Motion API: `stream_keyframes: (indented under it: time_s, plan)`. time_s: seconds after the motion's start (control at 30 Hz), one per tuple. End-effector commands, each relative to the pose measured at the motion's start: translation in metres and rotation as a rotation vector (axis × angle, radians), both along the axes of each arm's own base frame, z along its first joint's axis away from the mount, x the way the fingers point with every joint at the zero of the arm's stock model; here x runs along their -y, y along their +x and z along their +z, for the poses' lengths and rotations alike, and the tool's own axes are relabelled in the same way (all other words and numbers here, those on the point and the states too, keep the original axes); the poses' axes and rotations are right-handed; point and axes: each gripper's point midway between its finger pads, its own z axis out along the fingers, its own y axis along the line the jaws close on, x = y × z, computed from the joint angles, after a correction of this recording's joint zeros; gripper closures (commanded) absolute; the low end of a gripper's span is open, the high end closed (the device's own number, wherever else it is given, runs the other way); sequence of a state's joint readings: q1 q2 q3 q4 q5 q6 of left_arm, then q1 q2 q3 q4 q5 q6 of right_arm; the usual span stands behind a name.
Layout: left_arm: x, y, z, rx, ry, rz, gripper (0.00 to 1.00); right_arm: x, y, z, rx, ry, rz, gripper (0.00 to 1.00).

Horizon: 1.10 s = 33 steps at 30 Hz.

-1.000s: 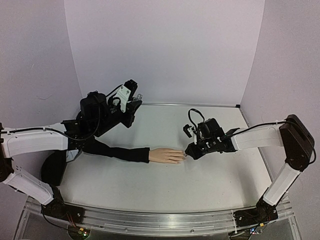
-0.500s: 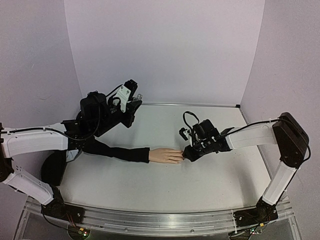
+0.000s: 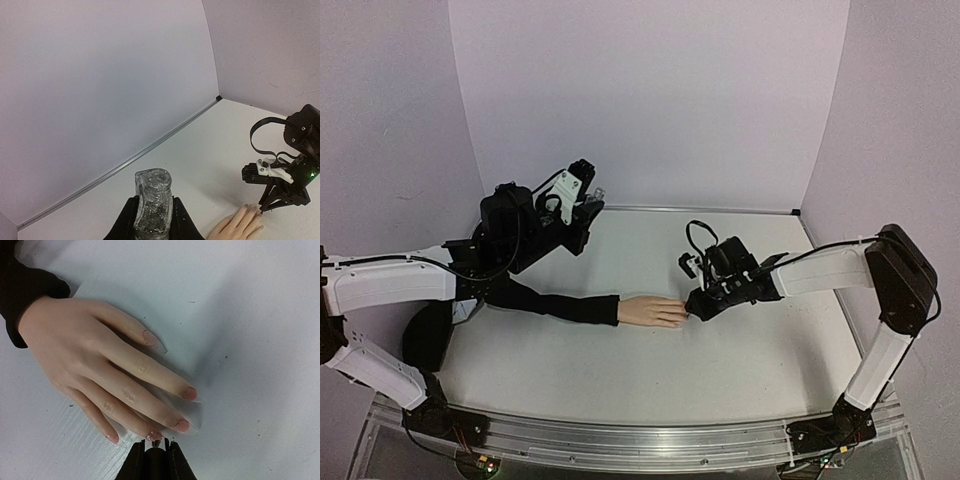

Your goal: Paint the nails

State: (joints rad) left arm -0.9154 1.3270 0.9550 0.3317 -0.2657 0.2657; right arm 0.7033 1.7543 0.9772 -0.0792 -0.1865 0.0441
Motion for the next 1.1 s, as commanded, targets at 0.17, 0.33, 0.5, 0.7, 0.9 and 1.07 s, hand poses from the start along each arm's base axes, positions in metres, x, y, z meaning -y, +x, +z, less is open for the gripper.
stream_keyframes:
  time_s: [0.17,0.33,0.5,0.7,0.9,1.07]
  plan:
    - [-0.006,-0.002,0.023,0.043,-0.032,0.007,1.00,-0.008,0.004,0.001,-0.003,-0.001,0.014,1.00]
    - [-0.006,-0.002,0.022,0.043,-0.028,0.007,1.00,-0.003,0.002,-0.004,-0.007,-0.028,0.011,1.00]
    - [-0.007,-0.003,0.023,0.044,-0.032,0.007,1.00,-0.006,0.004,-0.005,-0.014,-0.024,0.014,1.00]
    - [-0.007,-0.003,0.022,0.043,-0.032,0.008,1.00,-0.009,0.005,-0.004,-0.010,-0.022,0.016,1.00]
    - [-0.007,-0.003,0.022,0.042,-0.033,0.008,1.00,-0.006,0.007,-0.005,0.000,-0.037,-0.001,1.00]
    - [-0.007,-0.003,0.022,0.042,-0.032,0.008,1.00,-0.001,0.007,-0.007,0.003,-0.052,-0.013,1.00]
